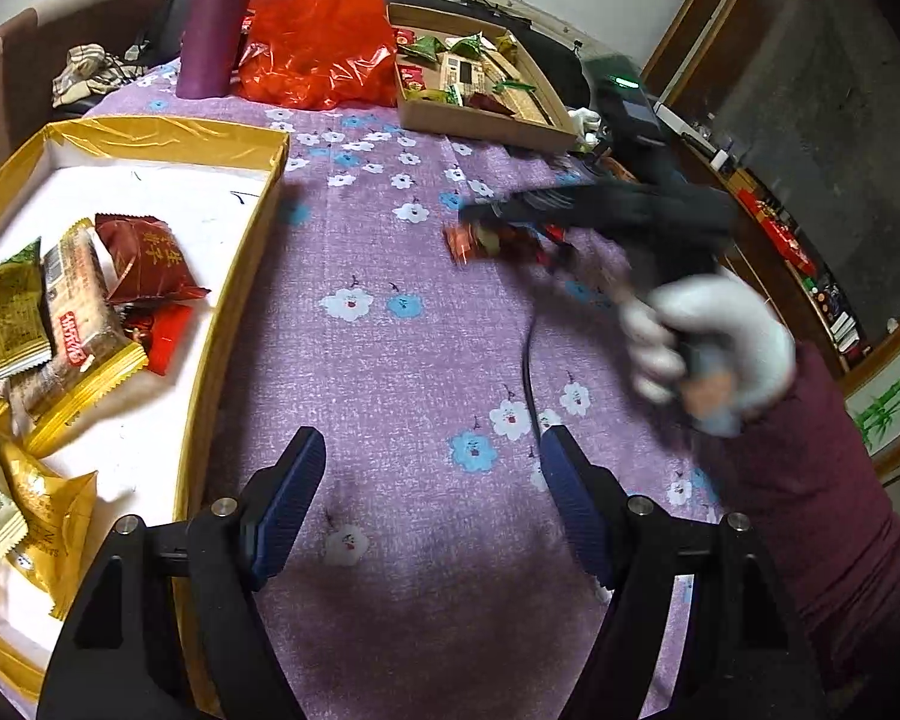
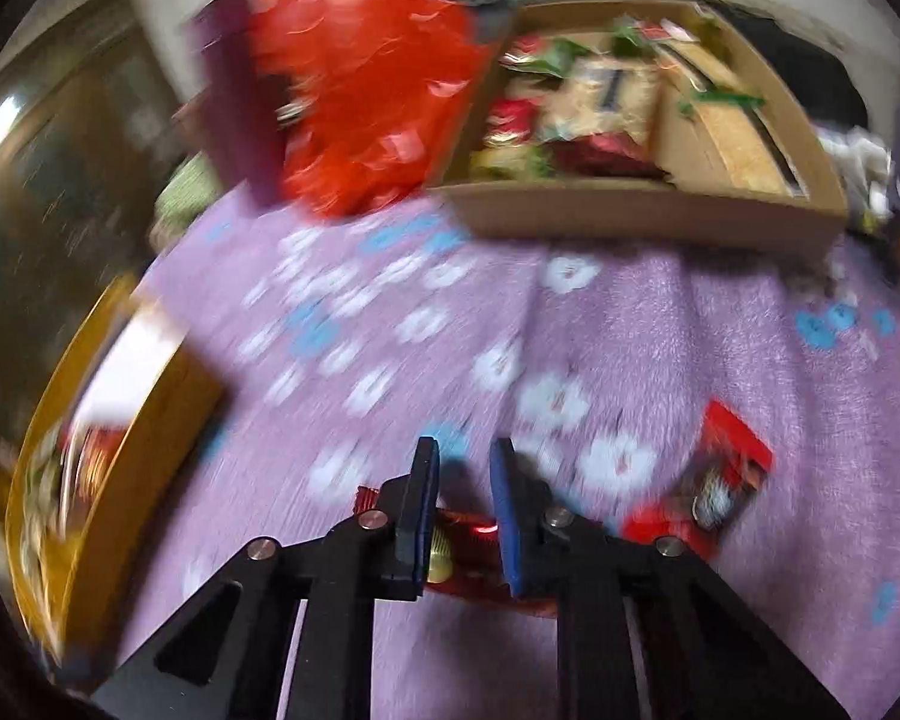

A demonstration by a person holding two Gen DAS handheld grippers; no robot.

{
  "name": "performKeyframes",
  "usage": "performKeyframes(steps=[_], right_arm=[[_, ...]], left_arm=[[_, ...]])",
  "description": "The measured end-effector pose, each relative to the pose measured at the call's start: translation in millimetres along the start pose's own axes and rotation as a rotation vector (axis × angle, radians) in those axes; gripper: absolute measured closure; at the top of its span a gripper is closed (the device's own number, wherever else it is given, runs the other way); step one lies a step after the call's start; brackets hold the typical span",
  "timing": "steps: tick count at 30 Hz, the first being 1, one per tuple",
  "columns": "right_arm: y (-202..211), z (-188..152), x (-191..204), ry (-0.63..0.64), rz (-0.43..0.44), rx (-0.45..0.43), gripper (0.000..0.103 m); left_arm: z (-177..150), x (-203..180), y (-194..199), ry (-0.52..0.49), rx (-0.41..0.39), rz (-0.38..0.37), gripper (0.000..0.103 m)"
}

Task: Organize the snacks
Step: 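Grasp a red chocolate bar with the left gripper while the right gripper grasps a red candy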

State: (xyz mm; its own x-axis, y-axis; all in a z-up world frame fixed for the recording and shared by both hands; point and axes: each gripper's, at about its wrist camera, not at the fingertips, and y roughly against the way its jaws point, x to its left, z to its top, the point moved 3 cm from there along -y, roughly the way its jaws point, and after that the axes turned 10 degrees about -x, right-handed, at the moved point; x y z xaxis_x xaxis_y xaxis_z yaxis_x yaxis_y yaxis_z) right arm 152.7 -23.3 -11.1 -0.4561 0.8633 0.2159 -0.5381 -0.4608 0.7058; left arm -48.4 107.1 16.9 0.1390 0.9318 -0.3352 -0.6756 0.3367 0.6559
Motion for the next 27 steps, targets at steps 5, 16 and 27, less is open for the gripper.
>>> performKeyframes(steps=[5, 16, 27], right_arm=[[67, -11, -35, -0.132, 0.081, -0.105, 0.079], [40, -10, -82, -0.298, -0.171, -0.151, 0.062], [44, -21, -78, -0.274, -0.232, -0.136, 0.077]], left_arm=[[-4, -10, -7, -0.017, 0.013, -0.030, 0.029], [4, -26, -11, -0.108, 0.010, 0.009, 0.029], [37, -48, -62, -0.231, 0.041, -0.039, 0.029]])
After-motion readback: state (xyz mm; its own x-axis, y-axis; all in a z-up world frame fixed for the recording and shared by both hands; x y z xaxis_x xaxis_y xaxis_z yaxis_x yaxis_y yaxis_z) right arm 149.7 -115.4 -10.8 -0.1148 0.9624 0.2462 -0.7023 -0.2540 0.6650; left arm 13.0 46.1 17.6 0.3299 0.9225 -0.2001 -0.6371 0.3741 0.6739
